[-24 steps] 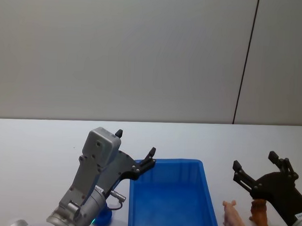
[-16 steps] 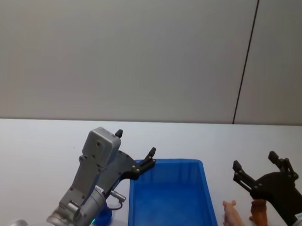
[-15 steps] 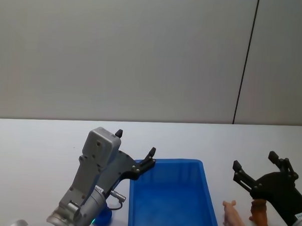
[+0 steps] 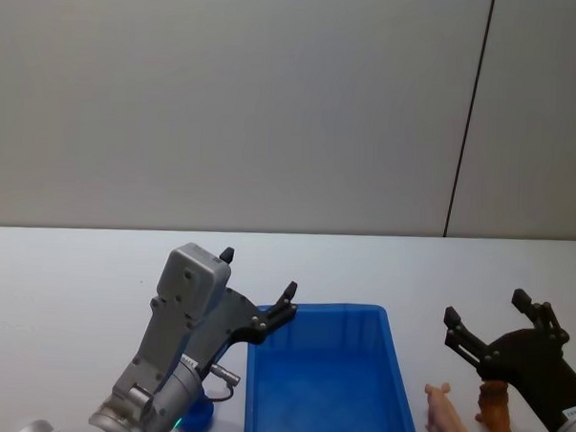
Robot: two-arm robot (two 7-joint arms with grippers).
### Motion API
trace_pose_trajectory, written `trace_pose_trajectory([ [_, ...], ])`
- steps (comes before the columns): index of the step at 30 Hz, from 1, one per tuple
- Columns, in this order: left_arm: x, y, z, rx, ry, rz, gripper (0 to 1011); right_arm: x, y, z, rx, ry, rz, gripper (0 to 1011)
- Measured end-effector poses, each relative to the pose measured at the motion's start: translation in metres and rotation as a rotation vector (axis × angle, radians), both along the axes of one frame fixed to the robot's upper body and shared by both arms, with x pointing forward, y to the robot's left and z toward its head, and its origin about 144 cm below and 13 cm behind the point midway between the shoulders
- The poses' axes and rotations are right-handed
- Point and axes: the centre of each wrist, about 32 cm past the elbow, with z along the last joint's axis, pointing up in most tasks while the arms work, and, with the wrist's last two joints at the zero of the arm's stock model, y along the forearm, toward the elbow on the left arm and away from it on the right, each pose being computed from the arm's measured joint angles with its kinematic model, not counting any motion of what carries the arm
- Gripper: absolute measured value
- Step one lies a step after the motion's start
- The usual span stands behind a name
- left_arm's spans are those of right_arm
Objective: Pick up the two dolls from the table and place them into the box.
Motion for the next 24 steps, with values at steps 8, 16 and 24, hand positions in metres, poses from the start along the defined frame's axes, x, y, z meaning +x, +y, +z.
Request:
trace_pose_trajectory([
  [8,0.0000,0.0000,0.0000,0.000,0.000,0.000,1002,0.0000,0.0000,0.0000,0.000,0.000,0.000,1001],
  [16,0.0000,0.0000,0.0000,0.000,0.000,0.000,1002,0.0000,0.0000,0.0000,0.000,0.000,0.000,1001],
  [24,0.0000,0.0000,0.0000,0.000,0.000,0.000,1002,-0.0002,-0.0003,-0.0002,0.000,0.002,-0.004,1001],
])
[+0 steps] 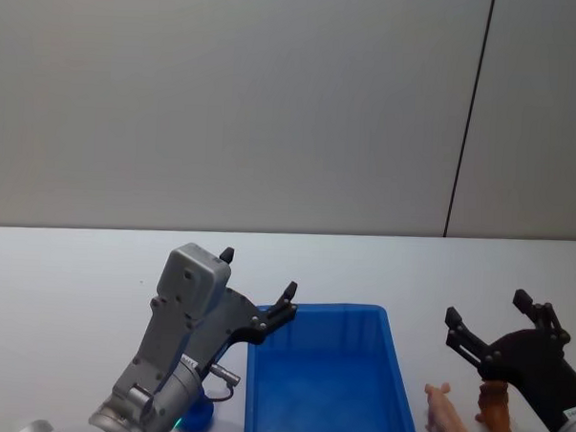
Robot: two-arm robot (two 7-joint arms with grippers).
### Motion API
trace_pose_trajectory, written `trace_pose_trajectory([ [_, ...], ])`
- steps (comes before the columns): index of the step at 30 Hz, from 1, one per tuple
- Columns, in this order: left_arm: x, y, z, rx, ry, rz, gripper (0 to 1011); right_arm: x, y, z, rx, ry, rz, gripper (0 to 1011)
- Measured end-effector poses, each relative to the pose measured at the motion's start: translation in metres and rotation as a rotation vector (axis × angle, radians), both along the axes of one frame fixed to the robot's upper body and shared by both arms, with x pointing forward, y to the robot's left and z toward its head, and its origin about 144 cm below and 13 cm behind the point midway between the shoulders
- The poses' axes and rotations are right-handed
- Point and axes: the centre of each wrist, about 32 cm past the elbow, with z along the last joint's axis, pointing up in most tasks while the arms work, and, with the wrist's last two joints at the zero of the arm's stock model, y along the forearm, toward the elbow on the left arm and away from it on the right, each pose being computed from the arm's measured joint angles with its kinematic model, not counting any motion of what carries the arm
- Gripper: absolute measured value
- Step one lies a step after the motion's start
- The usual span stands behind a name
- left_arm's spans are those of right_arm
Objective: Pick up the two dolls from the table and place them into the box.
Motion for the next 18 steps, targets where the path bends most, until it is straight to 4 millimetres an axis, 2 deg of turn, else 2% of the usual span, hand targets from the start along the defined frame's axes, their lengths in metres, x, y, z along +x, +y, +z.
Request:
trace_pose_trajectory([
  [18,0.0000,0.0000,0.0000,0.000,0.000,0.000,1002,-0.0047,-0.0064,-0.0014,-0.030,0.088,-0.110,1001],
])
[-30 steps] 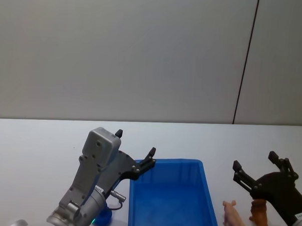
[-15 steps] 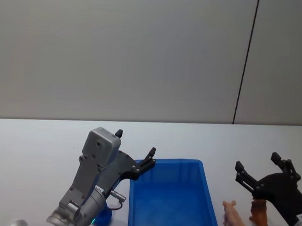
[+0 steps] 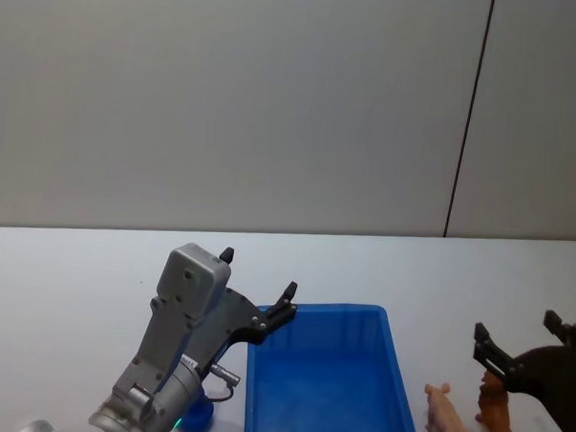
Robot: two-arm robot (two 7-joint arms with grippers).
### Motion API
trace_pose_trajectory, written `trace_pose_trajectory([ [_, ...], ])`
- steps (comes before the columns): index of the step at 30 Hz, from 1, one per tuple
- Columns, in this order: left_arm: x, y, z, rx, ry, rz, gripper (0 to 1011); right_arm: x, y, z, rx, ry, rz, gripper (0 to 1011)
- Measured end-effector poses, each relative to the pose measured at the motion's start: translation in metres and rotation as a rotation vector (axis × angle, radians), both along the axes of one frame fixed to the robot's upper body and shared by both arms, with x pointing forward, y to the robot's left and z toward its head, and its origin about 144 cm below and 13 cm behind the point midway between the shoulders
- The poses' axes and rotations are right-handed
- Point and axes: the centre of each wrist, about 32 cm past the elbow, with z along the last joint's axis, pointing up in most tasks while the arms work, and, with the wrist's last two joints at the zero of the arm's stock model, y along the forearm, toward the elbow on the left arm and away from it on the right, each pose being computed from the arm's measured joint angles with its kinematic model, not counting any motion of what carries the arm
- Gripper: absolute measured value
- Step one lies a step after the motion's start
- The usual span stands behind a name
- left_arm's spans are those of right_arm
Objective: Pick up the two dolls from the table and place them into the box.
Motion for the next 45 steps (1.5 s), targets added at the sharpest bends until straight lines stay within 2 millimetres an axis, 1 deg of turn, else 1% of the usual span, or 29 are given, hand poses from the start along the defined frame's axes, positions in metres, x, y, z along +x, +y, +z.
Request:
trace_pose_trajectory([
  [11,0.000,0.000,0.000,0.000,0.000,0.000,1002,-0.003,-0.006,-0.003,-0.031,0.080,-0.047,1001],
  [16,0.000,0.000,0.000,0.000,0.000,0.000,1002,-0.004,-0.008,-0.008,-0.043,0.122,-0.054,1001],
  [45,0.000,0.000,0.000,0.000,0.000,0.000,1002,-0.004,-0.010,-0.037,-0.078,0.251,-0.008,1001],
])
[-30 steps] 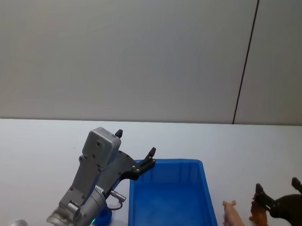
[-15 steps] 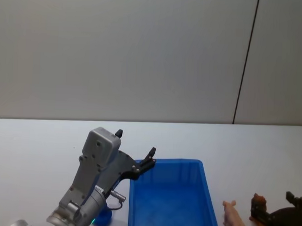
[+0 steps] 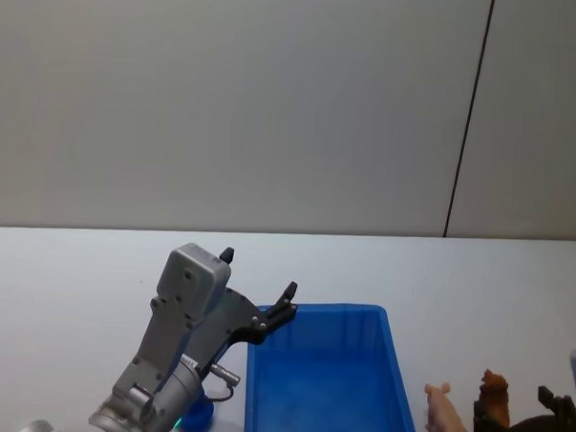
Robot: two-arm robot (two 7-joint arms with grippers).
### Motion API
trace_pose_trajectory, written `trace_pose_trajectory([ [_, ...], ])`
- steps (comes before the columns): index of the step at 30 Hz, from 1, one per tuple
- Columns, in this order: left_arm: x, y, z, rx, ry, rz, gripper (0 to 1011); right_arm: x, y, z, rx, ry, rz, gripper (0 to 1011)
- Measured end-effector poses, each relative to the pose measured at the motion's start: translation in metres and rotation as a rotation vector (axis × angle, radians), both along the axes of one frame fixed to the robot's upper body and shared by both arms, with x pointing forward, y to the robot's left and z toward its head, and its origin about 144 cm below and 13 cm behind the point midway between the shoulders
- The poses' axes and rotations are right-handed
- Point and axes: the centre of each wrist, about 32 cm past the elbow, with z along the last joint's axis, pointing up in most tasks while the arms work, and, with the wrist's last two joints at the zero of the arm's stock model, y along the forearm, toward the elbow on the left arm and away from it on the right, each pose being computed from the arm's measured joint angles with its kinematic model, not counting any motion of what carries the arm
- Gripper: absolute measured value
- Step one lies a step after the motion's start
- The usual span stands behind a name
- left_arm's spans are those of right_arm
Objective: Pick up the two dolls from the table and place them into the box.
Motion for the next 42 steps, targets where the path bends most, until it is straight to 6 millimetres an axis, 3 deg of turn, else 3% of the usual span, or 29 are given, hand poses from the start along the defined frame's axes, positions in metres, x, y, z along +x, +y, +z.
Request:
trace_pose_trajectory([
  [20,0.000,0.000,0.000,0.000,0.000,0.000,1002,0.002,0.000,-0.014,-0.001,0.052,0.011,1001],
  [23,0.000,0.000,0.000,0.000,0.000,0.000,1002,0.002,0.000,-0.015,-0.002,0.057,0.010,960],
  [31,0.000,0.000,0.000,0.000,0.000,0.000,1002,0.002,0.000,-0.016,-0.006,0.056,0.001,764],
  [42,0.000,0.000,0.000,0.000,0.000,0.000,1002,0.001,-0.001,-0.014,-0.012,0.040,-0.008,417],
])
